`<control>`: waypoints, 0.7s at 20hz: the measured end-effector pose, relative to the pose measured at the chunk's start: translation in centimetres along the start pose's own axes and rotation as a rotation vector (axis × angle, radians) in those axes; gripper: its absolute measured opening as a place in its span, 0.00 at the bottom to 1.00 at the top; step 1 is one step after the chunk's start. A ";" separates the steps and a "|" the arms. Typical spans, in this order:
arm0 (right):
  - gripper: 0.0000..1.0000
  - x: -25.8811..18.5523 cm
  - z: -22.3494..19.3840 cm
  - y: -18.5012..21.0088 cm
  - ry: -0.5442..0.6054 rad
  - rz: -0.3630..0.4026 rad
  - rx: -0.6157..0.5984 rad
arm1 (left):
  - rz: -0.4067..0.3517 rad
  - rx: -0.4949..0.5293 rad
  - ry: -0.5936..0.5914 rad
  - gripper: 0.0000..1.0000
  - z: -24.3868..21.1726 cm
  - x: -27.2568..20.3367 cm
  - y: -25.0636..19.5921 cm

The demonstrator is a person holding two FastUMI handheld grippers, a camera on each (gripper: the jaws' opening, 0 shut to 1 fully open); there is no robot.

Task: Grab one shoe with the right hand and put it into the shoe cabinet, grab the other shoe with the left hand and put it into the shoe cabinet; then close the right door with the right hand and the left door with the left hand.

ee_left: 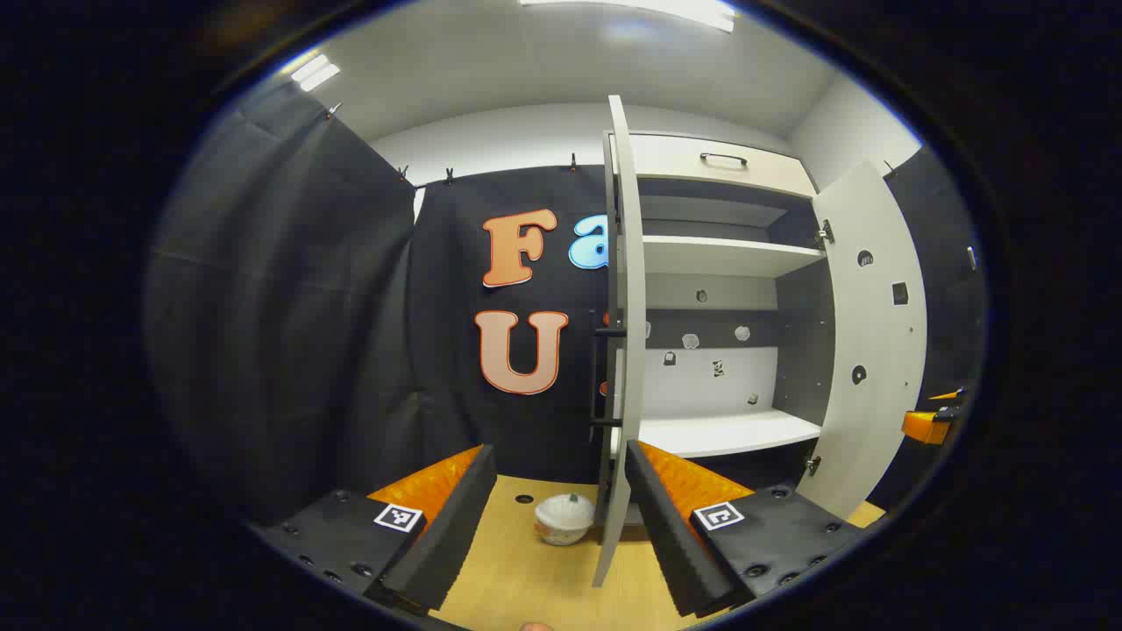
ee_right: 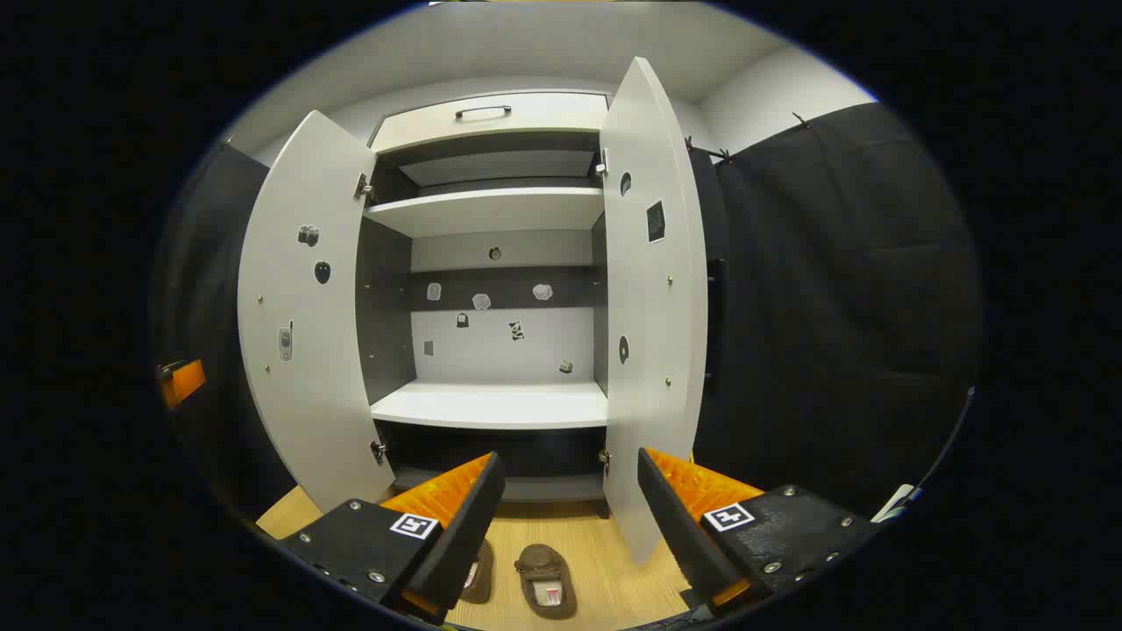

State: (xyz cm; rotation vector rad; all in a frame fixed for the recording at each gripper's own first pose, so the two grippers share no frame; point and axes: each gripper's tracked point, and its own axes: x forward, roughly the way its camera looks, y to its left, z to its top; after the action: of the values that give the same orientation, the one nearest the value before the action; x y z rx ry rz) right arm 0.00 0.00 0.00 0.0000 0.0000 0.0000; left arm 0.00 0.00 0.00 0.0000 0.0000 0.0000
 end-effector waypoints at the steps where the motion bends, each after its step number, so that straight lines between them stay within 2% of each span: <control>1: 0.94 -0.1 0.3 -0.1 -0.015 -0.005 0.005 | -0.021 -0.007 -0.004 0.96 0.0 -0.1 -0.9; 2: 0.94 -0.1 0.4 -0.2 -0.025 -0.011 0.012 | -0.026 0.006 -0.008 0.94 0.1 -0.1 -1.1; 3: 0.94 -0.3 -0.1 -0.3 -0.018 -0.010 0.020 | -0.016 0.026 -0.011 0.99 0.1 0.0 -0.7; 4: 0.94 -0.5 -0.5 -0.2 -0.003 -0.002 0.024 | -0.009 0.035 -0.014 0.96 0.2 -0.2 -0.6; 5: 0.94 -0.4 -0.6 -0.3 0.002 -0.005 0.025 | -0.012 0.035 -0.013 0.94 0.1 -0.1 -0.9; 7: 0.94 -0.4 -0.5 -0.9 -0.003 -0.018 0.029 | -0.022 0.028 -0.004 0.96 -0.1 -0.2 -1.4; 8: 0.94 -0.4 -0.7 -0.8 0.003 -0.015 0.035 | -0.016 0.022 -0.004 0.94 0.0 -0.3 -1.3; 11: 0.94 -0.1 -1.4 -0.7 0.023 -0.012 0.026 | -0.015 0.006 -0.005 0.99 -0.1 -0.4 -1.3; 14: 0.94 0.1 -2.0 -0.2 0.036 -0.002 0.008 | -0.001 0.021 -0.014 0.97 0.2 -0.3 -1.0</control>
State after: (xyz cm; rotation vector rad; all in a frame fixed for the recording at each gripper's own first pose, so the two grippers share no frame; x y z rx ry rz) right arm 0.07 -0.15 -2.00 0.0075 0.0357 -0.0015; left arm -0.33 -0.98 0.21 0.0207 -0.0139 -0.0014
